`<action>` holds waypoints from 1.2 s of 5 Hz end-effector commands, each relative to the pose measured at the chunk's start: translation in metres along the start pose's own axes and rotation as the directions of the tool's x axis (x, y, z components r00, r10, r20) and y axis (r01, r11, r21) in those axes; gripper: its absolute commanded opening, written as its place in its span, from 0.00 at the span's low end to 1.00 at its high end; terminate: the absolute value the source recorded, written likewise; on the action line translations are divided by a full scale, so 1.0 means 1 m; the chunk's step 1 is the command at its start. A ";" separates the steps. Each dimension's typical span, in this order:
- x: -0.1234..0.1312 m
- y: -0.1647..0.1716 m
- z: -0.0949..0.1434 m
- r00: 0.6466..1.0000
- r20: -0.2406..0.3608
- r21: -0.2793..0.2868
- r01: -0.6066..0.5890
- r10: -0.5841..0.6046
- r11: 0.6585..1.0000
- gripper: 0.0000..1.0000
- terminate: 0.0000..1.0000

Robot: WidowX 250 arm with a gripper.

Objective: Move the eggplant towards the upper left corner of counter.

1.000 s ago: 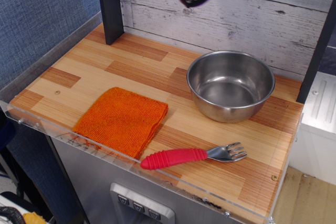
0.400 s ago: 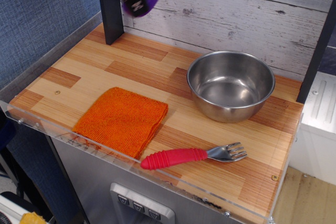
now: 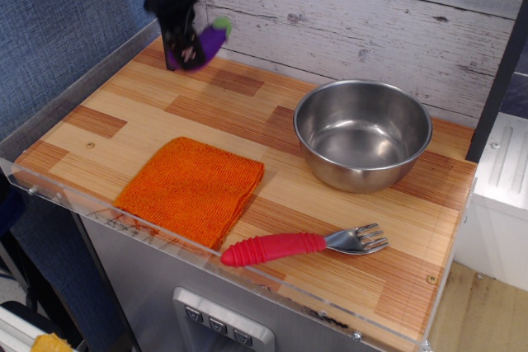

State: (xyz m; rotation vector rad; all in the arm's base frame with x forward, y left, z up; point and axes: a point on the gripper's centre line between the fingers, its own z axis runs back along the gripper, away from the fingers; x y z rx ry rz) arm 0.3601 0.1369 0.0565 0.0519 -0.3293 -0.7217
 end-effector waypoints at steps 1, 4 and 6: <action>-0.018 -0.002 -0.018 0.998 -0.048 -0.041 0.043 -0.045 0.998 0.00 0.00; -0.017 -0.012 -0.022 0.997 -0.076 -0.137 0.008 -0.018 0.990 1.00 0.00; -0.005 -0.007 -0.003 0.999 -0.031 -0.087 0.008 -0.011 0.996 1.00 0.00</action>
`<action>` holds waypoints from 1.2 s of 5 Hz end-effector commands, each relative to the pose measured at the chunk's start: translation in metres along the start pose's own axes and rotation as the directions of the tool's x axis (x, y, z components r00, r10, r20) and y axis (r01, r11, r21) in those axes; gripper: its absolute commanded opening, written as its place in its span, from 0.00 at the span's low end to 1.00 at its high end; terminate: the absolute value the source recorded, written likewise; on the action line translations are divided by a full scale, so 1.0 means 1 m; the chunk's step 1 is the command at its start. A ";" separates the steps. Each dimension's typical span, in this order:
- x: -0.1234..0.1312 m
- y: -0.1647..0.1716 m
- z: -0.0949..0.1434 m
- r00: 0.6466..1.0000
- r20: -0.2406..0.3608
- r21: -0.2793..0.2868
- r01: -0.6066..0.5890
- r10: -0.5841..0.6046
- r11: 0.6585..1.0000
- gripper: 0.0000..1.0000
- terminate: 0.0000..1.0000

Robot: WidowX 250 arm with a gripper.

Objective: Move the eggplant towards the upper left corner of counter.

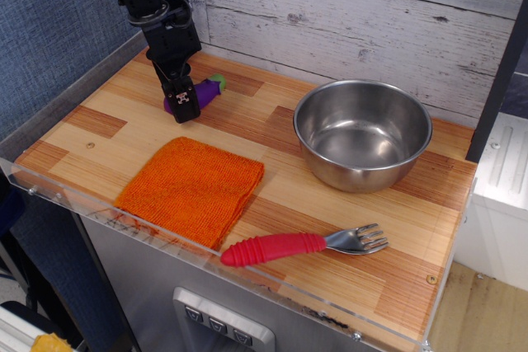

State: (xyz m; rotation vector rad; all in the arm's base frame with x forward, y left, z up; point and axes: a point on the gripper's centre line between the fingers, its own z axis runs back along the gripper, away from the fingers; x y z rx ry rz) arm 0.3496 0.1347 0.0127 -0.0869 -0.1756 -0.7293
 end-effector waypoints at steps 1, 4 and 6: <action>0.024 0.001 0.077 0.992 0.113 0.232 0.025 -0.053 0.972 1.00 0.00; 0.039 -0.026 0.151 0.931 0.314 0.286 0.095 -0.186 0.954 1.00 0.00; 0.039 -0.026 0.151 0.931 0.314 0.286 0.095 -0.186 0.954 1.00 0.00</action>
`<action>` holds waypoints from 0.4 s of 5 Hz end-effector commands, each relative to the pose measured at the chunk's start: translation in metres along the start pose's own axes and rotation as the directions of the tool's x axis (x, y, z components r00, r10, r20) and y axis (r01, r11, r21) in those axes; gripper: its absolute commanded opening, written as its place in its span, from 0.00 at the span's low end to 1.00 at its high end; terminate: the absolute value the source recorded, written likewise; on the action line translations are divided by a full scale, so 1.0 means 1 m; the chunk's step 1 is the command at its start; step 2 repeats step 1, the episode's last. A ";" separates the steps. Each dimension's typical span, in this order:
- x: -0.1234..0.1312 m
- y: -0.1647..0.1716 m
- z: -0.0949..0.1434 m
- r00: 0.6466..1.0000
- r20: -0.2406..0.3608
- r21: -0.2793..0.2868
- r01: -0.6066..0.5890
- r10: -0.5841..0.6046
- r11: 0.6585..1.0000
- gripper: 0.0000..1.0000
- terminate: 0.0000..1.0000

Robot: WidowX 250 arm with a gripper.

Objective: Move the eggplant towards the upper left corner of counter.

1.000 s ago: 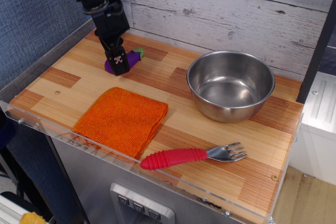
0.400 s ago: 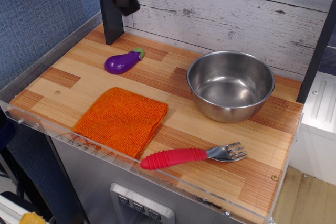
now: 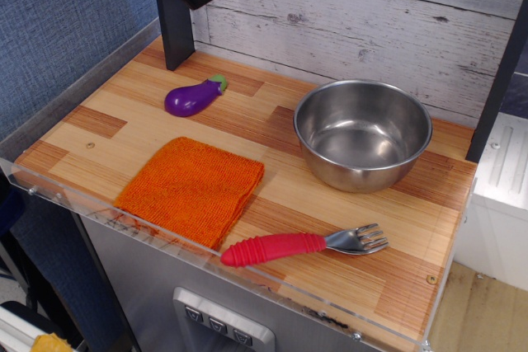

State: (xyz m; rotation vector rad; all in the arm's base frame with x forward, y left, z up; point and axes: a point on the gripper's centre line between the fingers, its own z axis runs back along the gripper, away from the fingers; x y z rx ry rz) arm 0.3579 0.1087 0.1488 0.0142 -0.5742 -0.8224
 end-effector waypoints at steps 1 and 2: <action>-0.001 -0.005 0.025 1.000 0.018 0.052 0.018 -0.019 0.998 1.00 1.00; -0.001 -0.005 0.025 1.000 0.018 0.052 0.018 -0.019 0.998 1.00 1.00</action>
